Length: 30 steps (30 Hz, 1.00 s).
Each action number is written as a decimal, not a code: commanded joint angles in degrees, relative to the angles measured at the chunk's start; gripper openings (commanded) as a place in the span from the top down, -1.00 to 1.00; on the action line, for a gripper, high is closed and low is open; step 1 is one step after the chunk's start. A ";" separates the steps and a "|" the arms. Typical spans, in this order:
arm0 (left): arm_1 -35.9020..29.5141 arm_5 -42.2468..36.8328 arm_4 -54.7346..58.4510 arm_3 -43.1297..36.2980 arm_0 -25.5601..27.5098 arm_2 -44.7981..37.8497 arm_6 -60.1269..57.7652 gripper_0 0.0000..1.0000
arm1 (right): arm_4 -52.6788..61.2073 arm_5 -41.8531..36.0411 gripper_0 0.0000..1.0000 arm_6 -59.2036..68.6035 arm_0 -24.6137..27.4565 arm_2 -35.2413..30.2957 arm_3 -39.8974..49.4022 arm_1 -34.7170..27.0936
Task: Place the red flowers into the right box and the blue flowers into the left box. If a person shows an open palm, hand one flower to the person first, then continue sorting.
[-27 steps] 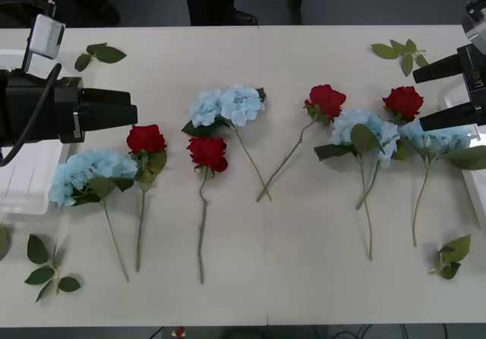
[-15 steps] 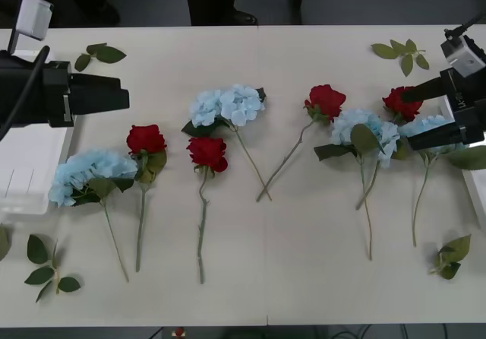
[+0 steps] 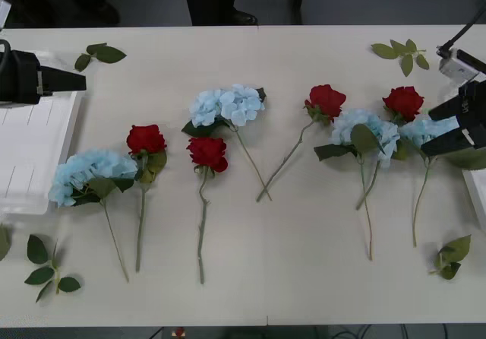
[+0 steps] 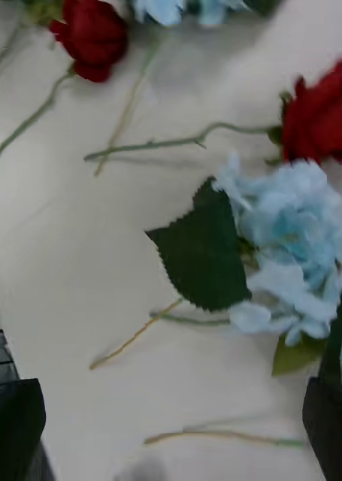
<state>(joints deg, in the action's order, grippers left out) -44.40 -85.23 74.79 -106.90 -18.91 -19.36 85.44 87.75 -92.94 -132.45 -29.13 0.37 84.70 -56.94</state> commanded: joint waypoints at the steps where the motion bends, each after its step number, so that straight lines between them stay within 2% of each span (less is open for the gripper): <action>1: -0.43 1.65 -8.96 -4.19 5.02 1.25 -3.35 -1.00 | -3.55 0.75 -1.00 13.18 3.11 -0.63 6.88 -3.97; 9: 5.11 1.65 -26.28 -13.95 15.04 4.06 -11.17 -1.00 | -13.66 3.65 -1.00 29.27 7.07 -0.63 8.55 -4.50; 14: 9.95 2.00 -35.42 -16.76 19.52 7.05 -13.01 -1.00 | -20.07 6.81 -1.00 35.95 10.23 -0.63 8.37 -4.41; 21: 15.13 5.16 -46.84 -16.76 22.60 11.18 -13.01 -1.00 | -25.79 7.51 -1.00 40.34 11.55 -0.55 7.67 -0.98; 28: 18.38 6.30 -61.52 -14.39 22.07 18.04 -13.28 -1.00 | -30.80 8.83 -1.00 41.31 11.55 -0.55 4.33 3.59; 30: 19.00 7.62 -62.05 -12.28 21.81 18.57 -13.37 -1.00 | -31.24 9.18 -1.00 41.57 11.55 -0.55 3.54 4.38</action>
<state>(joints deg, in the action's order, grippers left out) -25.73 -79.39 13.13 -120.83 3.62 -1.43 73.83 57.12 -84.10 -94.42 -16.67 0.37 88.75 -53.05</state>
